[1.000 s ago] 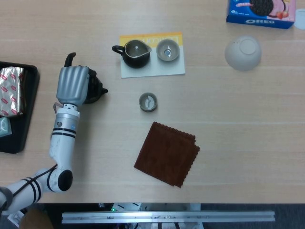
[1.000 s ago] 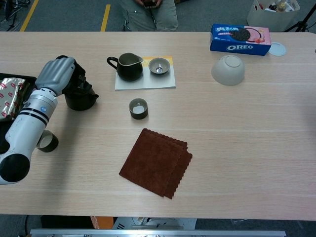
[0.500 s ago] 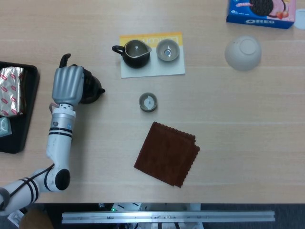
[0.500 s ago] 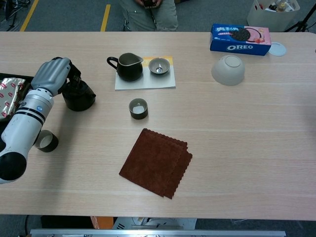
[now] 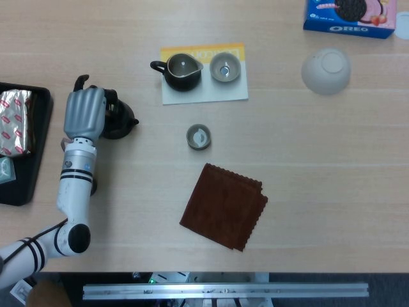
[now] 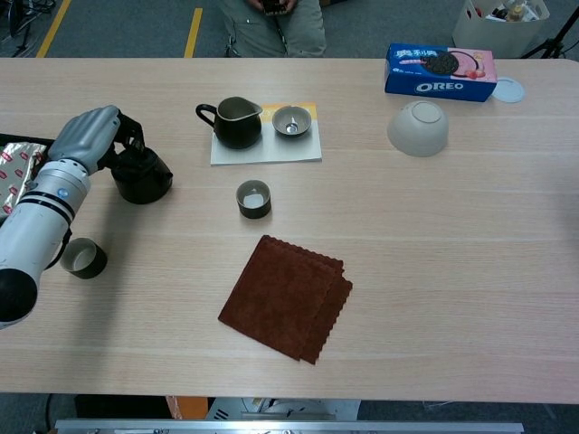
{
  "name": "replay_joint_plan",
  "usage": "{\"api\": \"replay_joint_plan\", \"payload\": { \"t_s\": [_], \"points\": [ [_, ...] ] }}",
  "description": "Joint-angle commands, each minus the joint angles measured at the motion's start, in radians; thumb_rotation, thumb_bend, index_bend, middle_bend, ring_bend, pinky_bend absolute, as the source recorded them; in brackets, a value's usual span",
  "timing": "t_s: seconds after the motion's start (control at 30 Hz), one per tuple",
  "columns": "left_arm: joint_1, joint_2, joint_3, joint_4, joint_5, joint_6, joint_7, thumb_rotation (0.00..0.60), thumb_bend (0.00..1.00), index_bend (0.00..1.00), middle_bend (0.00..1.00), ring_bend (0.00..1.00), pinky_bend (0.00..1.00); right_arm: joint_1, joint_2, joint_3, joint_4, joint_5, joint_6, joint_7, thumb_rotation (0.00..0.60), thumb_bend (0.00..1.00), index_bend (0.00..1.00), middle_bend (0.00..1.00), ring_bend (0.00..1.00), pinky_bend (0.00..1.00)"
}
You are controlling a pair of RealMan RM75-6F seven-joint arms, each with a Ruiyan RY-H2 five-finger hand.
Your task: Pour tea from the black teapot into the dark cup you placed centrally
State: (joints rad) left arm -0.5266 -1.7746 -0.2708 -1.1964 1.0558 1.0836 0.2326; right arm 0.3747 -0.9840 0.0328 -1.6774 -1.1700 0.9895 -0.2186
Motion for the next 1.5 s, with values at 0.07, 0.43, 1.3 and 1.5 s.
{"api": "replay_joint_plan", "payload": {
  "t_s": [0.07,0.43,1.3,1.5],
  "points": [
    [0.002,0.016,-0.004,-0.025,-0.028,-0.023,0.002,0.52,0.31,0.53,0.54,0.36,0.13,-0.001,0.003,0.0,-0.002,0.001,0.001,0.002,0.6,0.29,0.06,0.1,0.0,0.0],
    [-0.002,0.045,-0.014,-0.069,-0.044,-0.03,-0.022,0.391,0.3,0.36,0.38,0.22,0.11,0.001,0.01,0.005,-0.012,0.006,0.004,-0.002,0.6,0.29,0.06,0.1,0.0,0.0],
    [0.06,0.242,0.081,-0.278,0.173,0.113,-0.069,0.383,0.3,0.19,0.14,0.03,0.07,-0.095,0.032,0.012,0.0,-0.032,0.139,0.13,0.6,0.29,0.06,0.1,0.0,0.0],
    [0.12,0.367,0.136,-0.398,0.226,0.176,-0.03,0.363,0.3,0.19,0.14,0.03,0.07,-0.144,0.005,-0.007,0.047,-0.1,0.198,0.204,0.6,0.29,0.08,0.1,0.0,0.0]
  ]
}}
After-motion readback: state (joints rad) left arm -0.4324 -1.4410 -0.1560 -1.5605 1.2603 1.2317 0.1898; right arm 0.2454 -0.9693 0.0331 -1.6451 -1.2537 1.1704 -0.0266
